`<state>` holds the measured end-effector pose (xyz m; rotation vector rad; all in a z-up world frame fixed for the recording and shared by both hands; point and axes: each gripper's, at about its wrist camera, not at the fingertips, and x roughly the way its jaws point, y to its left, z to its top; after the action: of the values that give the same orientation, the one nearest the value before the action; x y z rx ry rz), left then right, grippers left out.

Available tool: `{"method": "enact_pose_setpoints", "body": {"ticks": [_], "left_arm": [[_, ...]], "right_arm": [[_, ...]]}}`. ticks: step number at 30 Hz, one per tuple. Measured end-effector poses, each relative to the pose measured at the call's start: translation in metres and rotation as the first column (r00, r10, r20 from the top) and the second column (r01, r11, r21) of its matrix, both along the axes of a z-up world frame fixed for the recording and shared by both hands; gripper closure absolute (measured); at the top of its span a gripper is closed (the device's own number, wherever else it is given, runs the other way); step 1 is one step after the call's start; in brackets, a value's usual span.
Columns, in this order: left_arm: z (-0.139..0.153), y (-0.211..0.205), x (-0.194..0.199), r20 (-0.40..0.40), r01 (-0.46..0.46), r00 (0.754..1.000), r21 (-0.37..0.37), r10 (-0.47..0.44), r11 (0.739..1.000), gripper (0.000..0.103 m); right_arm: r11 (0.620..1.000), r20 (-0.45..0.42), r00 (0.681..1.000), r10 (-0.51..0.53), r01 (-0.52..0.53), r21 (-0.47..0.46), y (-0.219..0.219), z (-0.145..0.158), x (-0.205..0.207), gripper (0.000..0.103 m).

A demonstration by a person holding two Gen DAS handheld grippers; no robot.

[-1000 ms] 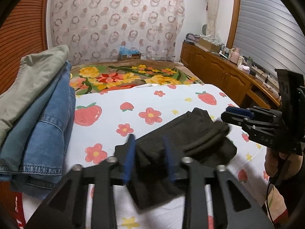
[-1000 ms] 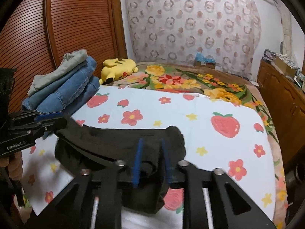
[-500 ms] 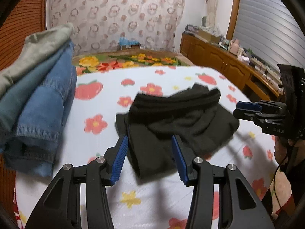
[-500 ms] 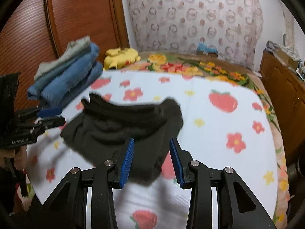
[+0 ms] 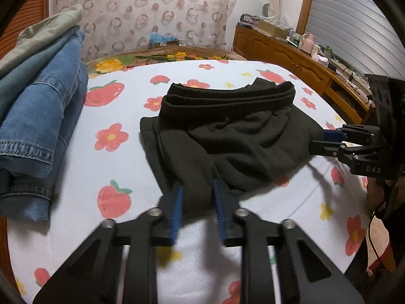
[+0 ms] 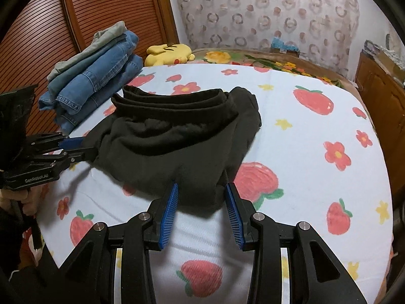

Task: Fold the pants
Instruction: 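Open the left tool and release the folded garment onto the bed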

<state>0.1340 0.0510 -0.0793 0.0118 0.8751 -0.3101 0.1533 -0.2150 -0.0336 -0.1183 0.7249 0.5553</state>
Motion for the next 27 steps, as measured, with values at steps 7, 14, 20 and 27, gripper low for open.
{"method": "enact_pose_setpoints", "body": {"ticks": [7,14,20,27], "left_arm": [[0.016,0.009,-0.016,0.08,-0.015,0.997,0.001,0.015,1.0,0.094],[0.017,0.013,-0.035,0.082,0.001,0.997,-0.003,-0.001,1.0,0.095],[0.011,0.012,-0.051,0.065,0.012,0.998,-0.011,-0.012,1.0,0.095],[0.009,0.003,-0.058,0.057,0.02,0.998,0.021,-0.021,1.0,0.094]], "right_arm": [[0.999,0.077,0.997,-0.004,0.0,0.047,-0.017,0.013,-0.018,0.093],[0.997,0.089,0.996,0.013,-0.019,0.069,-0.029,0.017,-0.045,0.094],[0.999,0.068,0.997,0.021,-0.024,0.044,-0.032,0.007,-0.062,0.094],[0.998,0.044,0.999,0.025,-0.028,0.06,-0.032,0.005,-0.061,0.094]]}}
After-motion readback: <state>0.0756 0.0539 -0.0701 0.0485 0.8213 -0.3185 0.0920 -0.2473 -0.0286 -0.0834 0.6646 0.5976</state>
